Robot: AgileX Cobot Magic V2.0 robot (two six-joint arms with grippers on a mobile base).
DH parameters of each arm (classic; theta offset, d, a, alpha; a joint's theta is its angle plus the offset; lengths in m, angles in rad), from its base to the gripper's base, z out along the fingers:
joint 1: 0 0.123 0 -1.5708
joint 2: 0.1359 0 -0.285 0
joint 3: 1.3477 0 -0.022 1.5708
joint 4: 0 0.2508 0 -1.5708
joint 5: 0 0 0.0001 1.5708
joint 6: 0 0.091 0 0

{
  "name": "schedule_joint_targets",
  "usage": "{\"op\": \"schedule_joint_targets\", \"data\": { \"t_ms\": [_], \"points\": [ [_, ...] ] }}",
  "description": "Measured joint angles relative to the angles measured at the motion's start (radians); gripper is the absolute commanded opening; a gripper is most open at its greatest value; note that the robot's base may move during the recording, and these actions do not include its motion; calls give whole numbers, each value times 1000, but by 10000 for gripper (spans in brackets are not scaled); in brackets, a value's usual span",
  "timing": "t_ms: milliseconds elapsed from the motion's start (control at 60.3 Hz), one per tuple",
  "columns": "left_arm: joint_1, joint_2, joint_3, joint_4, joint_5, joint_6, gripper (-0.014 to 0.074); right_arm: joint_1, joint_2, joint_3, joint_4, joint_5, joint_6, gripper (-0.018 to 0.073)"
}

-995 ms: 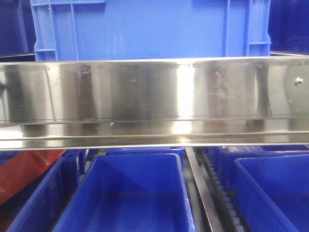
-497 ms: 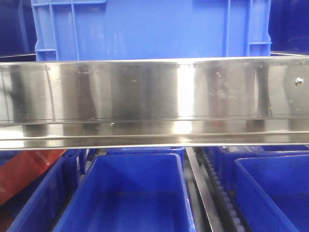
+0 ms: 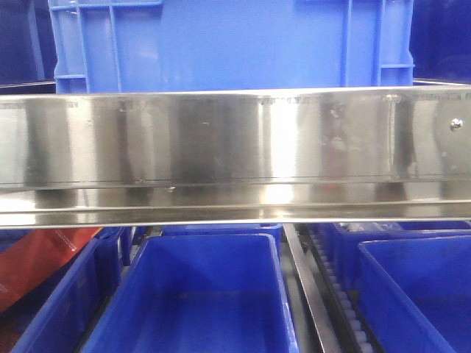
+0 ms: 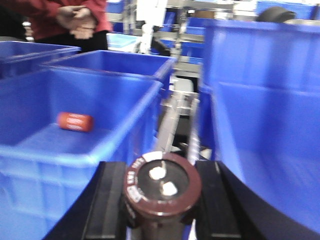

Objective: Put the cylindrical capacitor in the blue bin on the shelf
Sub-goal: 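Lower the orange cylinder into the blue bin and open the left gripper, then lower the dark-red capacitor into the blue bin and open the right gripper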

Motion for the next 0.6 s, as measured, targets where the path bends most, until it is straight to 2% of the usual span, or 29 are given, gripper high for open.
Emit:
{"op": "schedule_joint_targets", "data": {
  "t_ms": [282,597],
  "points": [
    [2,-262,126,11,15,-27,-111,155,304,-350,-1,56,-59,-162],
    [2,-286,133,13,88,-29,-111,300,762,-822,-1,310,-66,-162]
  ]
}}
